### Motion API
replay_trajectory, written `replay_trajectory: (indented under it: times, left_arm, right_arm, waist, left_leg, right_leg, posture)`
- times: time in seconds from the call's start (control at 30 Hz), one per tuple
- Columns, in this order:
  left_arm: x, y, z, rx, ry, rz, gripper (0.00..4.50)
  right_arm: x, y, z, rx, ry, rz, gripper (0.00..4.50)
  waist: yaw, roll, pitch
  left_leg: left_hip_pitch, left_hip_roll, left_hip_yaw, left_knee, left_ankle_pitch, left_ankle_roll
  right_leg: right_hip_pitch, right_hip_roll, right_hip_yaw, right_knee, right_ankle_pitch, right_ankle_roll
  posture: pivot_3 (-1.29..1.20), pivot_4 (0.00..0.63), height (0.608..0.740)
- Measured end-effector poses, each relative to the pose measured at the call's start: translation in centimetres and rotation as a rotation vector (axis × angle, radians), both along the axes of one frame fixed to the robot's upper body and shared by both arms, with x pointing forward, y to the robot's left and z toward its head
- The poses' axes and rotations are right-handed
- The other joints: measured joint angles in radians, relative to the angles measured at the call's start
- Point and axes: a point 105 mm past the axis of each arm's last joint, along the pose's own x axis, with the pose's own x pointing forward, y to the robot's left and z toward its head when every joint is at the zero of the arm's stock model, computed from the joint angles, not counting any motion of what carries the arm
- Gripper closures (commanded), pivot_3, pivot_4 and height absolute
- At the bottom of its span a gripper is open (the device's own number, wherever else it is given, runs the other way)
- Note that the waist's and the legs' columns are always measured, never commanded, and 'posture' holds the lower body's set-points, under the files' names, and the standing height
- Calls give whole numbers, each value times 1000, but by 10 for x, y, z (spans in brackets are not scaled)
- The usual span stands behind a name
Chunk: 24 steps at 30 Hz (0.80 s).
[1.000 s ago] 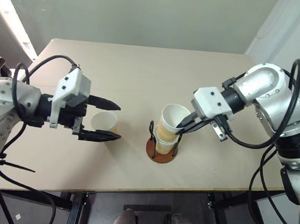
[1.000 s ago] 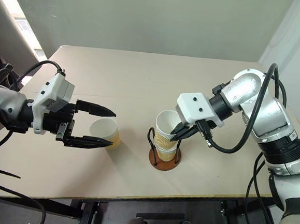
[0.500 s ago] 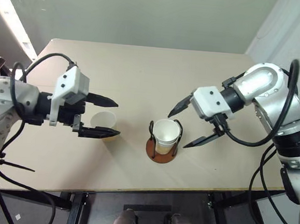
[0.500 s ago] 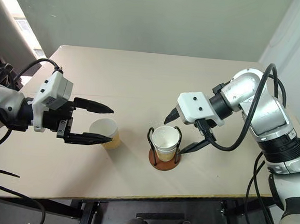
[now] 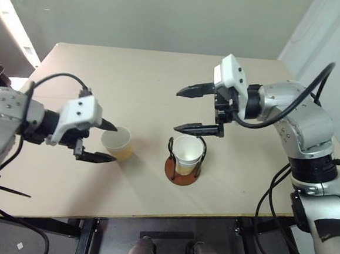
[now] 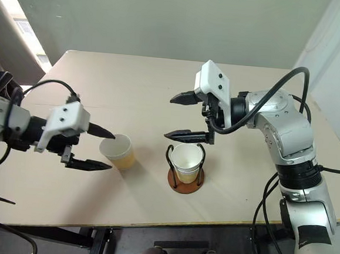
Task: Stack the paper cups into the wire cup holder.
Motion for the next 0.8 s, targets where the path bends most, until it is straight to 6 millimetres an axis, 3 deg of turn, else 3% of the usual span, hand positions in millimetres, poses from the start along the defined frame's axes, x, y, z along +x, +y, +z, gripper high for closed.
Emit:
replay_trajectory:
  times: [0.33,0.37,0.43,0.8]
  left_arm:
    - [21,-7,-31,97,-22,4,0]
    - [23,-12,-30,80,-29,-7,185]
    - [24,-18,-27,64,-42,-26,573]
    - [24,-20,-22,63,-44,-46,4470]
  right_arm:
    - [8,-8,-4,15,11,-89,27]
    - [9,-9,-4,12,9,-96,4]
    - [10,-14,-7,4,14,-113,0]
    - [17,-43,-11,-35,13,-204,0]
  waist:
    - [1,0,0]
    - [1,0,0]
    - [0,0,0]
    - [1,0,0]
  left_leg:
    - [0,0,0,0,0,0]
    - [-1,0,0,0,0,0]
    - [-1,0,0,0,0,0]
    - [-1,1,0,1,0,-1]
  right_leg:
    - [-1,0,0,0,0,0]
    - [-1,0,0,0,0,0]
    - [-1,0,0,0,1,1]
    - [0,1,0,0,1,2]
  posture:
    - [0,150,740]
    - [0,150,740]
    - [0,150,740]
    - [0,150,740]
